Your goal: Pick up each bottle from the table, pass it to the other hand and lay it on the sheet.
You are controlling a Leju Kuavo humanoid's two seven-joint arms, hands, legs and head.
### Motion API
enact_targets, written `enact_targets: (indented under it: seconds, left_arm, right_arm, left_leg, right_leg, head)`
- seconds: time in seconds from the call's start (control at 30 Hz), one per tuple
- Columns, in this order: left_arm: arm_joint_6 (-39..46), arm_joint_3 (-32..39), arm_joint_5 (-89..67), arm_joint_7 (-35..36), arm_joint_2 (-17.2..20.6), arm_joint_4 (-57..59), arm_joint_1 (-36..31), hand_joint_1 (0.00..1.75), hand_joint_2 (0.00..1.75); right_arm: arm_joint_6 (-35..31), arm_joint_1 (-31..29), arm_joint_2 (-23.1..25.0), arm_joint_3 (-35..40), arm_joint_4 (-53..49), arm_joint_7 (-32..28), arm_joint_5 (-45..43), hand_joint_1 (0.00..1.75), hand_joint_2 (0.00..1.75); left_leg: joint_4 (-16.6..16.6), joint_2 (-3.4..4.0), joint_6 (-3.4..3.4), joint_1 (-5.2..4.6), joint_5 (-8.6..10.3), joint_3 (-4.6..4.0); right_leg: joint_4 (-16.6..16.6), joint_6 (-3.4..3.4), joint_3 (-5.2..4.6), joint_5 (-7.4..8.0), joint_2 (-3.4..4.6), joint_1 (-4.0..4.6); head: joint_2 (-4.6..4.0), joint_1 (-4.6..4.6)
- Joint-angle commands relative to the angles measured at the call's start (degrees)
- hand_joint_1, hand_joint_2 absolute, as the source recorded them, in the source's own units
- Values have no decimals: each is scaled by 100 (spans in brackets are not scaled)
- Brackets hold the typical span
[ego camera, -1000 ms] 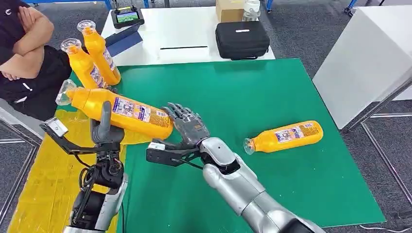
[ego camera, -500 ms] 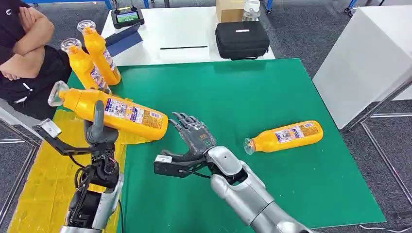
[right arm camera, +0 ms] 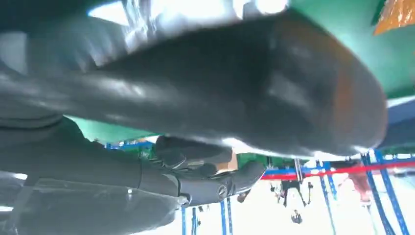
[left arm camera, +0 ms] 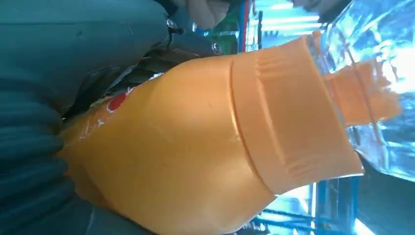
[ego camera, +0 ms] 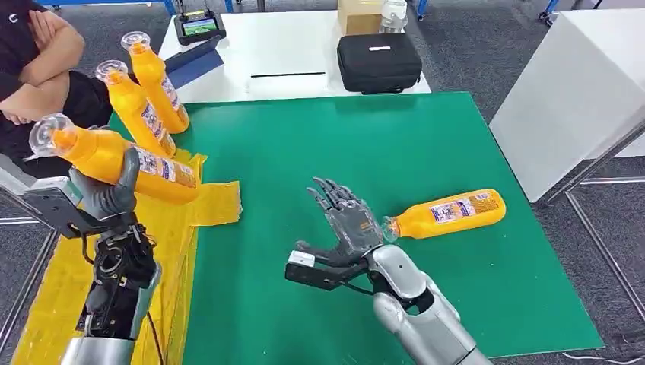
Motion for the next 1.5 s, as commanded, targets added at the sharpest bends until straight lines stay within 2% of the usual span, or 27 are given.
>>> enact_targets:
  seconds: [0.03, 0.3, 0.47, 0.5, 0.63, 0.7, 0.73, 0.77, 0.93, 1.0, 1.1, 1.23, 1.27, 1.3, 1.47, 1.5]
  left_arm:
    - [359, 92, -522, -200, 403, 686, -302, 175, 175]
    - [356, 86, -527, -204, 399, 709, -323, 175, 175]
    - [1696, -341, -2437, -307, 834, 1017, -289, 175, 175]
    - [1735, -363, -2547, -307, 851, 1019, -276, 175, 175]
    - [1751, -88, -4950, -190, 861, 1227, -14, 175, 175]
    - [1751, -312, -5261, -115, 949, 1417, 84, 175, 175]
    - [1751, -584, -5393, 28, 1012, 1553, 124, 175, 175]
    - [1751, -740, -5422, 63, 1040, 1613, 143, 175, 175]
    - [1638, -2049, -6102, 677, 1263, 2102, 187, 175, 175]
    - [1647, -2342, -6293, 798, 1305, 2275, 183, 175, 175]
    - [1563, -2536, -6303, 898, 1300, 2464, 153, 175, 175]
    - [1341, -2718, -6317, 942, 1283, 2722, -2, 175, 175]
    - [1315, -2744, -6316, 956, 1285, 2743, -12, 175, 175]
    - [1307, -2782, -6329, 1000, 1318, 2741, 7, 175, 175]
    - [1242, -2887, -6331, 1078, 1391, 2697, 28, 175, 175]
    - [1217, -2895, -6341, 1091, 1377, 2705, -13, 175, 175]
  right_arm:
    - [-202, 105, -551, -515, -503, -65, -154, 0, 0]
    - [-198, 105, -538, -542, -498, -79, -163, 0, 0]
    - [-377, 252, -686, -854, -672, -269, -524, 0, 0]
    - [-386, 242, -713, -901, -676, -291, -580, 0, 0]
    - [-364, 280, -821, -1368, -895, -471, -1122, 0, 0]
    - [-319, 274, -841, -1546, -923, -566, -1306, 0, 0]
    - [-309, 277, -863, -1621, -930, -621, -1371, 0, 0]
    - [-308, 284, -875, -1649, -935, -635, -1389, 0, 0]
    - [-290, 292, -932, -1684, -890, -751, -1501, 0, 0]
    - [-288, 258, -934, -1674, -853, -757, -1520, 0, 0]
    - [-290, 278, -928, -1690, -849, -760, -1548, 0, 0]
    - [-290, 263, -904, -1686, -834, -761, -1555, 0, 0]
    - [-290, 263, -902, -1687, -835, -761, -1557, 0, 0]
    - [-280, 267, -907, -1682, -822, -780, -1577, 0, 0]
    - [-311, 174, -929, -1657, -688, -868, -1657, 0, 0]
    - [-311, 142, -937, -1667, -688, -868, -1658, 0, 0]
  left_leg:
    - [-5, -13, -1, -6, -5, 29]
    - [-3, -7, -1, -4, -2, 15]
    - [-5, -9, -1, -3, -2, 19]
    - [-6, -10, -2, -5, -7, 33]
    - [-6, -2, -1, -9, -10, 42]
    - [-9, -3, 0, -11, -8, 42]
    - [-13, 2, 0, -15, -11, 56]
    - [-10, 1, 1, -11, -2, 25]
    - [-13, -17, -1, -14, -7, 46]
    - [-10, -10, 0, -13, -3, 28]
    - [-13, 2, -1, -15, -10, 49]
    - [-6, -5, -2, -7, -4, 23]
    - [-8, -8, -4, -13, -15, 60]
    - [-4, -2, -1, -6, -2, 13]
    - [-6, 4, -2, -9, -11, 40]
    - [-4, 3, -1, -7, -6, 23]
  right_leg:
    - [1, -1, 31, -13, -19, -5]
    - [1, -1, 15, -7, -11, -3]
    - [-2, -1, 21, -7, -13, -2]
    - [-1, -1, 35, -13, -16, -3]
    - [2, -1, 39, -16, -8, -8]
    - [-2, 0, 40, -14, -10, -10]
    - [-4, 0, 51, -16, -6, -13]
    - [-4, 1, 23, -5, -2, -11]
    - [-5, -1, 46, -18, -24, -13]
    - [-4, 0, 27, -10, -15, -13]
    - [-5, -1, 45, -13, -4, -14]
    - [-2, -2, 23, -8, -10, -7]
    - [1, -4, 59, -23, -18, -11]
    - [-2, -1, 13, -4, -6, -6]
    - [0, -2, 38, -13, -4, -8]
    - [-1, -1, 22, -6, -2, -6]
  head:
    - [0, 2]
    - [0, 0]
    - [0, 2]
    - [0, 2]
    - [0, -2]
    - [0, 0]
    - [0, 2]
    - [0, 0]
    - [0, 2]
    - [0, 0]
    - [0, 0]
    - [0, 2]
    - [0, 0]
    - [0, 0]
    - [0, 0]
    - [0, 0]
